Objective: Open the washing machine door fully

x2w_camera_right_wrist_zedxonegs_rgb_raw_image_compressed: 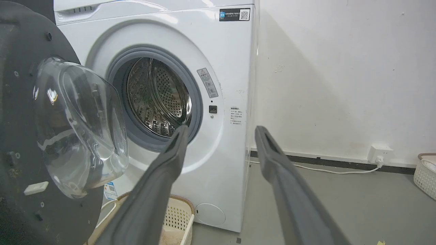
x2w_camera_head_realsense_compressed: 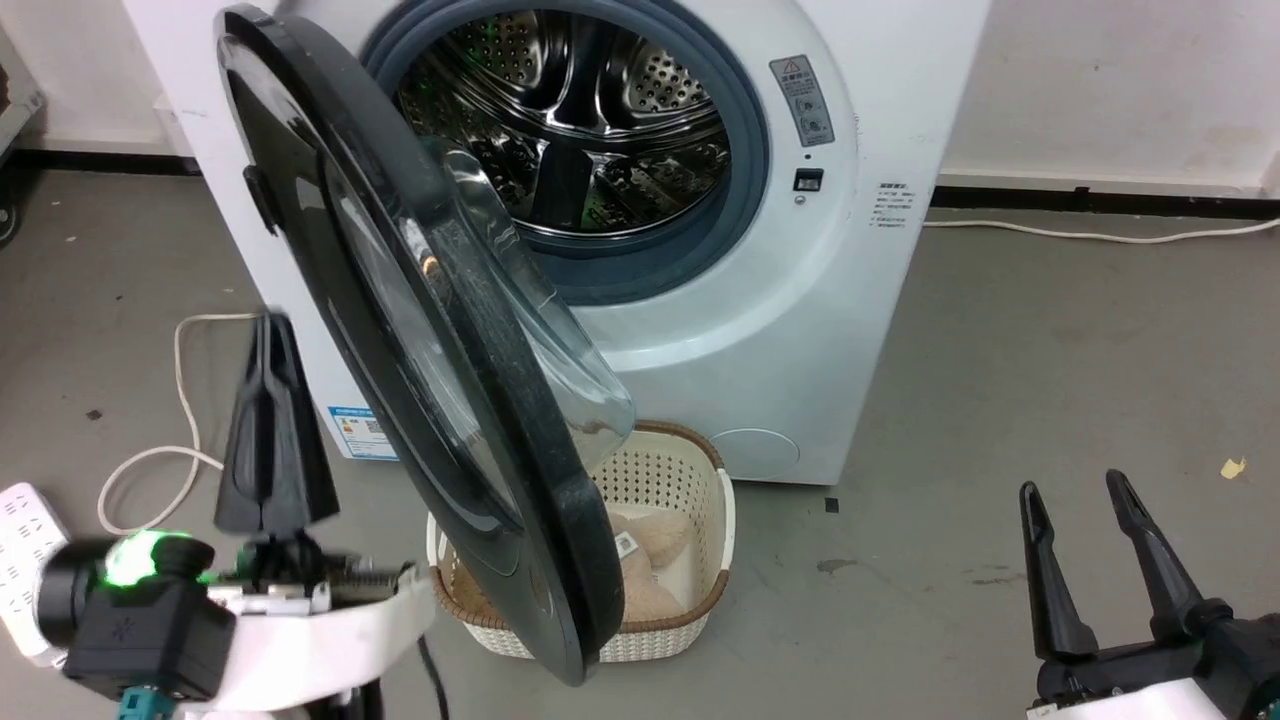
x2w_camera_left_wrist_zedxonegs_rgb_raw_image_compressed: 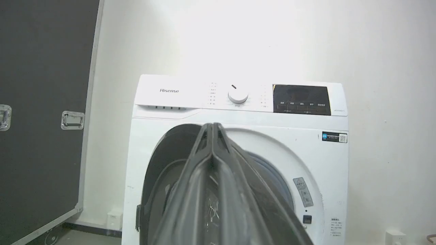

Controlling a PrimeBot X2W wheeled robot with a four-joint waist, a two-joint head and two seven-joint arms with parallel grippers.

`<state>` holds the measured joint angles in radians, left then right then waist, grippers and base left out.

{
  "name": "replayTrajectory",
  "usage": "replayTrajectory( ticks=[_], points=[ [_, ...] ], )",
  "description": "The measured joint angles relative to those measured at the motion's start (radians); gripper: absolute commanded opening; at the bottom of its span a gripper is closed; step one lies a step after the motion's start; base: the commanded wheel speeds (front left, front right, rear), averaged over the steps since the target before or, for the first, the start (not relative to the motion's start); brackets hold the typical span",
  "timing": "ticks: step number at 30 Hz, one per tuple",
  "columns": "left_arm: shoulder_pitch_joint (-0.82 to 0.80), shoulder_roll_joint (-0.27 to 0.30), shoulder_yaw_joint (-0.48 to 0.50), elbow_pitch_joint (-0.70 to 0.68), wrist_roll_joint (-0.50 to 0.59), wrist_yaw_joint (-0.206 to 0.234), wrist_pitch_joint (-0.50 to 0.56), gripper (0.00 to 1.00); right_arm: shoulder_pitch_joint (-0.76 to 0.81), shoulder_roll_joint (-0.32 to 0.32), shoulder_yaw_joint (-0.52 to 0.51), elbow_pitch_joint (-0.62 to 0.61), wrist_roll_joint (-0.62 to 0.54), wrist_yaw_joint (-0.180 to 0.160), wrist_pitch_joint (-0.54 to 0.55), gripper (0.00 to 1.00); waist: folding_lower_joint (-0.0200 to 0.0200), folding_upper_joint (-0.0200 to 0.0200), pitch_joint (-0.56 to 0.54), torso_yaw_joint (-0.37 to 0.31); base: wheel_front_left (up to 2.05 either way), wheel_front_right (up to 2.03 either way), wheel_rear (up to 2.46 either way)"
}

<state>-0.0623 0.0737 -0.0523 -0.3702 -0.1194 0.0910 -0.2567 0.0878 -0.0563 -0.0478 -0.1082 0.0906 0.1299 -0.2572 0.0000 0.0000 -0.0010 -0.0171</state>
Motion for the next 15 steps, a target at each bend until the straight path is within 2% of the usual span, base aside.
replayTrajectory(
  ticks=[3,8,15],
  points=[
    [-0.039,0.004,-0.035,-0.041,0.042,0.001,0.007,0.00,-0.002,0.000,0.004,0.000,0.000,0.000,0.000,1.00,0.0000,0.0000,-0.002,-0.006,0.00,0.00,0.00],
    [-0.076,0.000,-0.150,-0.056,0.090,-0.016,0.104,0.00,-0.002,0.001,0.003,0.001,0.000,0.000,0.000,1.00,0.0000,0.0000,-0.001,-0.018,0.00,0.00,0.00],
    [-0.049,-0.018,-0.306,0.078,0.028,-0.024,0.215,0.00,-0.007,0.001,0.003,0.004,0.008,0.000,0.000,1.00,0.0000,0.0000,0.005,-0.037,0.00,0.00,0.00]
  ],
)
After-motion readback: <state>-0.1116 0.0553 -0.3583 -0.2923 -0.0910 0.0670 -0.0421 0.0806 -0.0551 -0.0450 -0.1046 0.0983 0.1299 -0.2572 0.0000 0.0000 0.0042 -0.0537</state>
